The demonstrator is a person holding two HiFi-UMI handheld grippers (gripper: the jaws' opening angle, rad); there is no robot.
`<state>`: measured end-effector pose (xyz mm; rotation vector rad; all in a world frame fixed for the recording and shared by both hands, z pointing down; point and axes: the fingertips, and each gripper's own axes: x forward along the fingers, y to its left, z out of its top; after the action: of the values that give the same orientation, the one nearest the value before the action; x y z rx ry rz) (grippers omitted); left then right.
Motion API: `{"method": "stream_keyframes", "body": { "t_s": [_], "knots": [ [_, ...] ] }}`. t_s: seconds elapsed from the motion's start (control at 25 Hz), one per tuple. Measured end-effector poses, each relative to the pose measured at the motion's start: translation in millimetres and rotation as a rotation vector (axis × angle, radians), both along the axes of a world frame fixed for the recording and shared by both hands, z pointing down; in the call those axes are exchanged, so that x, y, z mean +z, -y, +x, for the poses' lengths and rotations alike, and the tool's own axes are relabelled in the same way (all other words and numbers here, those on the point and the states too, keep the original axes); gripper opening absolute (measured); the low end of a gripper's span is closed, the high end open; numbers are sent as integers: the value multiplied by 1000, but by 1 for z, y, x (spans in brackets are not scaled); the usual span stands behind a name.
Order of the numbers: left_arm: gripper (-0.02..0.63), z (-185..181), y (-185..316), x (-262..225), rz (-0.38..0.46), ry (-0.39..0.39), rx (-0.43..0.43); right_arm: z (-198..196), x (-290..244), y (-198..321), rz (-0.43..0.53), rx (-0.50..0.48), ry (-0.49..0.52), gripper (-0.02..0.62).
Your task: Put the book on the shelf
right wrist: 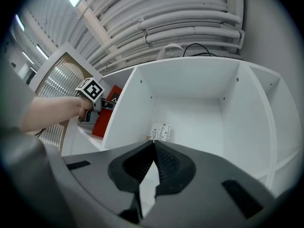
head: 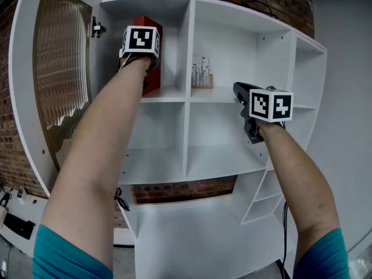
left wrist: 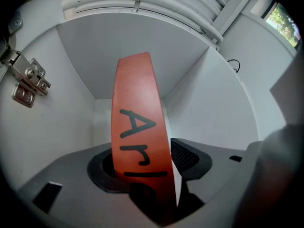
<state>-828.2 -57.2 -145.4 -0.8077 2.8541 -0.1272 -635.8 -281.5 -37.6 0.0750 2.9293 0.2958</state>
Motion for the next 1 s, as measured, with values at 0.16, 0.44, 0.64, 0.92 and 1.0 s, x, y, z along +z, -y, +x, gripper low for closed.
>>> {"method": "stream_keyframes", "body": {
  "t_s": [0.16,0.44,0.64,0.92,1.0],
  "knots": [
    [291,7,-6,3,12,-5,-3,6,1,-5,4,-3,-3,23],
    [296,38,-20,-5,22,37,-23,27,1,-14,4,-7,6,23],
    [296,72,-25,-8,4,68,-20,55,0,-19,2,-5,11,23],
    [296,159,2,-6,-47,151,50,126,9,3,-4,30,11,23],
    [296,188,21,0,-49,146,95,155,14,17,-13,55,6,23]
  ]
}}
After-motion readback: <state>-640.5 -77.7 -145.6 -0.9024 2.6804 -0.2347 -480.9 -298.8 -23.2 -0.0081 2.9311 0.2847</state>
